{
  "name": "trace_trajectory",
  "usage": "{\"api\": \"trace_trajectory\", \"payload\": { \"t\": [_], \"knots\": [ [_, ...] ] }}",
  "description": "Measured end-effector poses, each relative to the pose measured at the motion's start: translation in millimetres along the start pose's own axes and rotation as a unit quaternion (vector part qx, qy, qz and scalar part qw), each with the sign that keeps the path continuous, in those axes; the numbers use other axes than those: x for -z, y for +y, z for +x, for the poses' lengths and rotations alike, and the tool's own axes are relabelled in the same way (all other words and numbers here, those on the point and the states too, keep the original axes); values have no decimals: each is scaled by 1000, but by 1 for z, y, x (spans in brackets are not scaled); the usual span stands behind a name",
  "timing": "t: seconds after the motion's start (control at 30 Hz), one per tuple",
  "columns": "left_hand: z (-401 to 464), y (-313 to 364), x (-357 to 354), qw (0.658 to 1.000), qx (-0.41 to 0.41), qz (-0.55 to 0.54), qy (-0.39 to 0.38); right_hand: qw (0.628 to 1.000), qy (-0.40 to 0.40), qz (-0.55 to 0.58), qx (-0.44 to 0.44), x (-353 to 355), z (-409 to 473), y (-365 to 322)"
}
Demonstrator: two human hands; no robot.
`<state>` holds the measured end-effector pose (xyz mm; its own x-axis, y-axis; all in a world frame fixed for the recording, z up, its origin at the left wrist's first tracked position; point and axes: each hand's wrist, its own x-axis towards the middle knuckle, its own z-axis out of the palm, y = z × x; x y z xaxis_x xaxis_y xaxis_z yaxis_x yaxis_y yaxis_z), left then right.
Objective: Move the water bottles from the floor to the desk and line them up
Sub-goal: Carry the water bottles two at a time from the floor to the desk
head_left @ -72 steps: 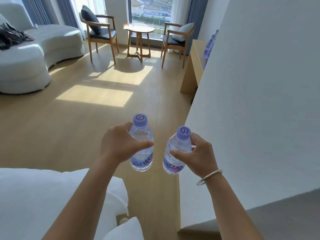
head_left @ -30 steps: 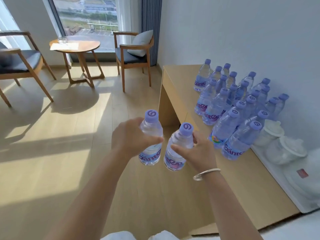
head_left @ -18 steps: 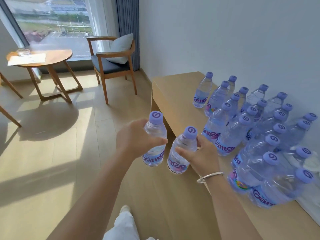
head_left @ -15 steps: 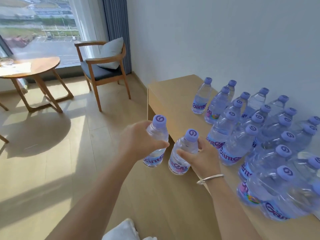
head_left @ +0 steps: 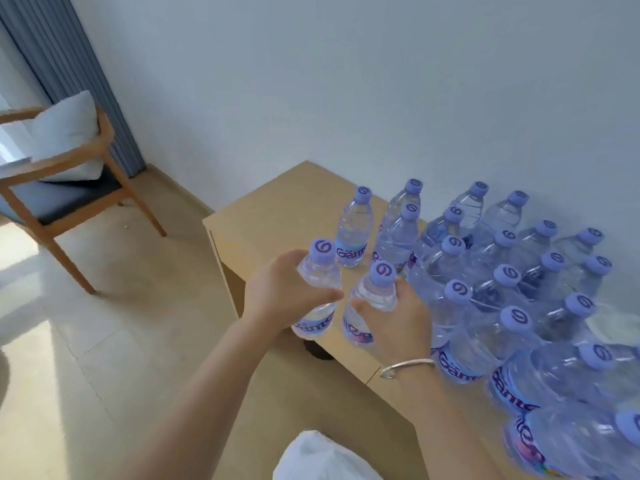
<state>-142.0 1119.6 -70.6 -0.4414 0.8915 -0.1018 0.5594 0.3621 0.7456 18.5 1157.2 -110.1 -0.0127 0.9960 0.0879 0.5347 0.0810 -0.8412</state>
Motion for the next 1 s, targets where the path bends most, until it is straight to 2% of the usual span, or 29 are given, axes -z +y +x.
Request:
{"api": "trace_trajectory", "payload": {
  "t": [0.13,0.27,0.6,0.9,1.0],
  "knots": [
    [50,16,-17,998,-20,-14,-56,999,41,-18,-19,-6,34,-2],
    [89,30,-31,996,-28,-26,-80,996,77,-5,-41,-12,56,1],
    [127,21,-59,986,-58,-19,-156,987,128,36,-88,-30,65,8],
    [136,3,-52,969,-78,-36,-233,973,109,-8,-203,-43,62,-9],
    [129,0,-43,960,-99,-23,-262,967,84,-67,-230,-38,59,-16]
  ]
}}
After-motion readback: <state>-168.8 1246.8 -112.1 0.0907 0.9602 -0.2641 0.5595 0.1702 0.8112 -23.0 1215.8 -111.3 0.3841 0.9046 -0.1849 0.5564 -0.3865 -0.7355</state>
